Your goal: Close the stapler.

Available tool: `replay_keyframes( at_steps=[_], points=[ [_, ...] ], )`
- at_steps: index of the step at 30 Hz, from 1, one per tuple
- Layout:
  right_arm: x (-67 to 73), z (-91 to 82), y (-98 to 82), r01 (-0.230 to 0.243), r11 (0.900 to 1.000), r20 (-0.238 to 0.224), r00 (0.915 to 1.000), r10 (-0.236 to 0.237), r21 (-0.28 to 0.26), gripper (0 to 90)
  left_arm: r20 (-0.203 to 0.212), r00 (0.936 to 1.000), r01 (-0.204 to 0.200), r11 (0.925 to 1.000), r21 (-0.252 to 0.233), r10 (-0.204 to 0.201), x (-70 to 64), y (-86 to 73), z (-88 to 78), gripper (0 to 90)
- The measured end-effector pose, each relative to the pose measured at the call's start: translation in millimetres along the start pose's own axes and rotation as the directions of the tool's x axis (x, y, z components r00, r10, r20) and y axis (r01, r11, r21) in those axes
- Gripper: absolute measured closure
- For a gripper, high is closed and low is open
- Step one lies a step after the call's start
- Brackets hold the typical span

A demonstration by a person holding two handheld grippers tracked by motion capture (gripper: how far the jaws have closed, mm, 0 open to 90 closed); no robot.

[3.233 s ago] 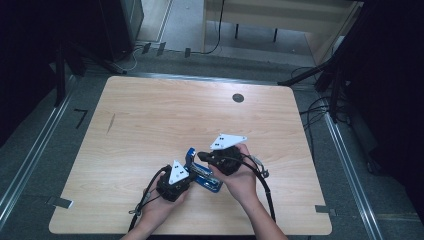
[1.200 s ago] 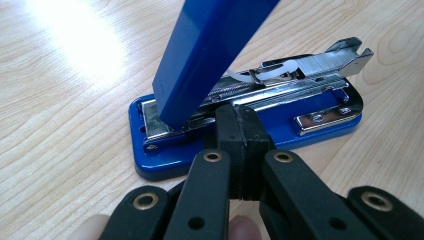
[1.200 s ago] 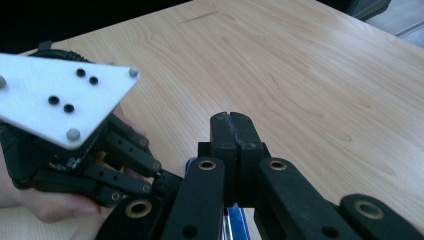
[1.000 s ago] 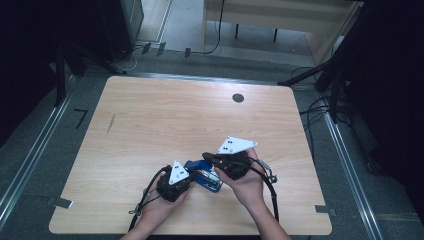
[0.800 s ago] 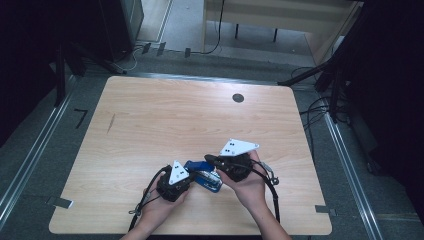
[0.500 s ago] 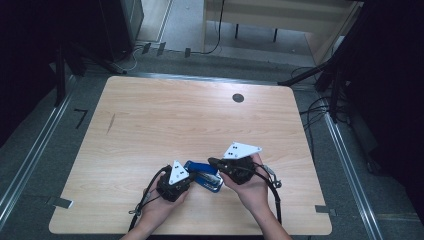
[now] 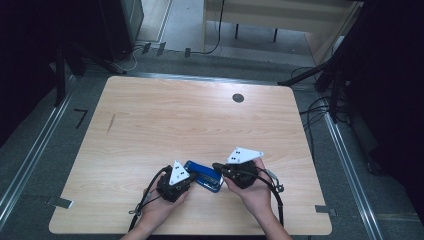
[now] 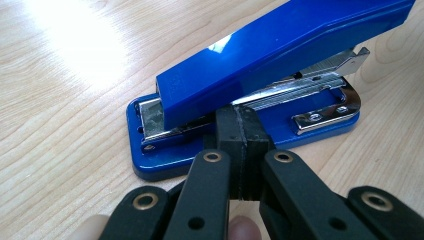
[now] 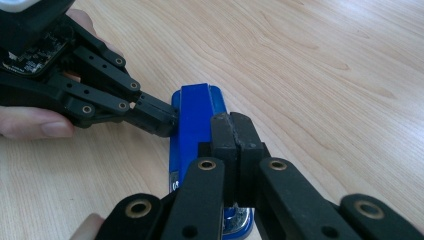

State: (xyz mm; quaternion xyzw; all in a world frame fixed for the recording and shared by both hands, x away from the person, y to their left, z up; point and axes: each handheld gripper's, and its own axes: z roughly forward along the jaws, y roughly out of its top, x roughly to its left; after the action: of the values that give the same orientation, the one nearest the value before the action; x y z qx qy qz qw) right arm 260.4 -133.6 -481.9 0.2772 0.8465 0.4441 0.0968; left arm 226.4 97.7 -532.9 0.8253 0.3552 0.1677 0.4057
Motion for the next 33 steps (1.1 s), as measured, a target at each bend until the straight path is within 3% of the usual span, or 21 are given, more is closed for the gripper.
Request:
replay_keyframes(
  at_steps=[11,21,33],
  points=[
    [0.0,-0.9,-8.5,-0.005,1.0,0.012,0.9999,0.005,0.015,90.0,0.005,0.9999,-0.012,0.9999,0.0,0.012,-1.2,-0.4,-0.4,90.0],
    [-0.7,-13.1,-20.4,-0.011,1.0,0.038,0.9992,0.011,0.007,90.0,0.007,0.9997,-0.026,0.9997,0.001,0.026,-3.2,-0.1,0.1,90.0],
    [11.9,-13.1,-19.6,0.036,0.999,0.014,0.9993,-0.036,0.0,90.0,0.014,0.999,-0.043,0.9991,0.004,0.043,-4.4,-0.1,0.2,90.0]
  ],
)
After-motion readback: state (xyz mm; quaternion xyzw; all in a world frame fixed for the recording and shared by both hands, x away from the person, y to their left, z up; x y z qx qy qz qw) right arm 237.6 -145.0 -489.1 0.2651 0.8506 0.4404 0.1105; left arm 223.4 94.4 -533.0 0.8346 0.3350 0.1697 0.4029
